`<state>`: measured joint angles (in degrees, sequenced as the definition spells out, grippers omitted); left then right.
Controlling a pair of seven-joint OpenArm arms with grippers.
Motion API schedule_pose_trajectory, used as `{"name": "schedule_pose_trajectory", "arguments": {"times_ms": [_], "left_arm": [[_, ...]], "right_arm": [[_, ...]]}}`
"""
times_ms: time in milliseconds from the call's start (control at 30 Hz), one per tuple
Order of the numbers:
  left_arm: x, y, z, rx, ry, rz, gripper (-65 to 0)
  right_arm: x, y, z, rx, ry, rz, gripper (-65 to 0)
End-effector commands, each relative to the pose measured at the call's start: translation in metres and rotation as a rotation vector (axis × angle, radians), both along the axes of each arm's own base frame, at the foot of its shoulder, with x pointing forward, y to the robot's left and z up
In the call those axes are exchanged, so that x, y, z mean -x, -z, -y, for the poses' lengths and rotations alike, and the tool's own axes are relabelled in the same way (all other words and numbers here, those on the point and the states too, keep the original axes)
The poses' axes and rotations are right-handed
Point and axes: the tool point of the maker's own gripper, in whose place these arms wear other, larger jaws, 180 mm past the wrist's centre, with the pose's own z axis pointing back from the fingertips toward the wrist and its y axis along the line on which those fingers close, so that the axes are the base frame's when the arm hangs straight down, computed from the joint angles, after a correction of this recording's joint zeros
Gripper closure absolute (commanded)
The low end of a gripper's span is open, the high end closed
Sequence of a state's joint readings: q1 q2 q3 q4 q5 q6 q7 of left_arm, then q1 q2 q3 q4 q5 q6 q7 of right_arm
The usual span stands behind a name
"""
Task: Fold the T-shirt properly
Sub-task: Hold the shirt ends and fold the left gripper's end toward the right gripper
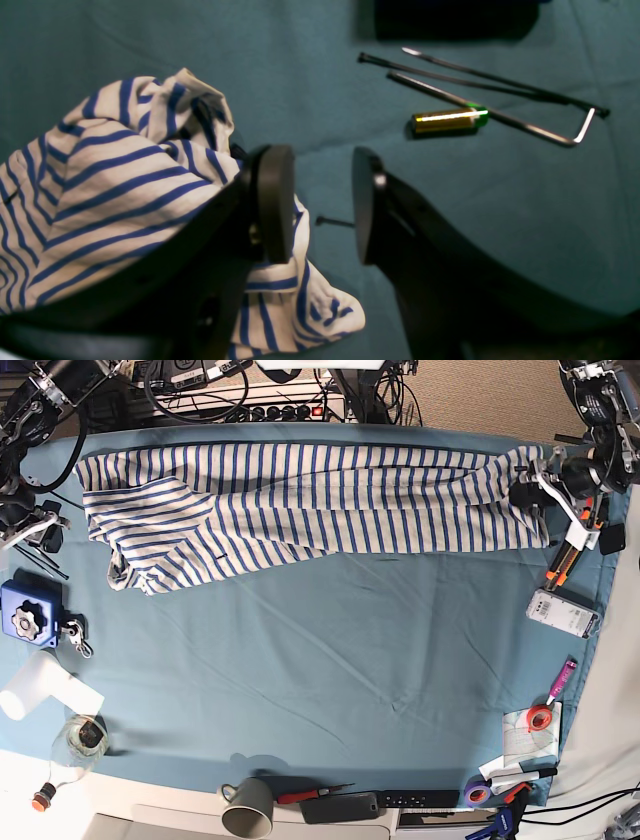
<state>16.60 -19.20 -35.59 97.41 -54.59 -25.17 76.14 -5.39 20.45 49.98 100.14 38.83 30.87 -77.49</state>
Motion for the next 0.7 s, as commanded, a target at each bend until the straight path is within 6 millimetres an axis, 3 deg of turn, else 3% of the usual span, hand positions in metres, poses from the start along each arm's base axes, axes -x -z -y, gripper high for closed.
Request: {"name": "schedule_pose_trajectory", "arguments": {"times_ms": [0, 233, 667], "left_arm": [[-0.0037, -0.0066, -0.002, -0.002, 0.011, 0.024, -20.7], [-0.0047, -0.0044, -0.0067, -0.031, 0.002, 0.026, -0.3], [-0.0069, -0.0055, -0.0078, -0.033, -0.004, 0.037, 0.0]], "right_arm": [[-0.0075, -0.0189, 0.007, 0.037, -0.001, 0.054, -20.0], [-0.0077, -0.0192, 0.0071, 0.038, 0.0, 0.056, -20.0], [-0.0077, -0.0192, 0.007, 0.037, 0.0, 0.056, -20.0]]}}
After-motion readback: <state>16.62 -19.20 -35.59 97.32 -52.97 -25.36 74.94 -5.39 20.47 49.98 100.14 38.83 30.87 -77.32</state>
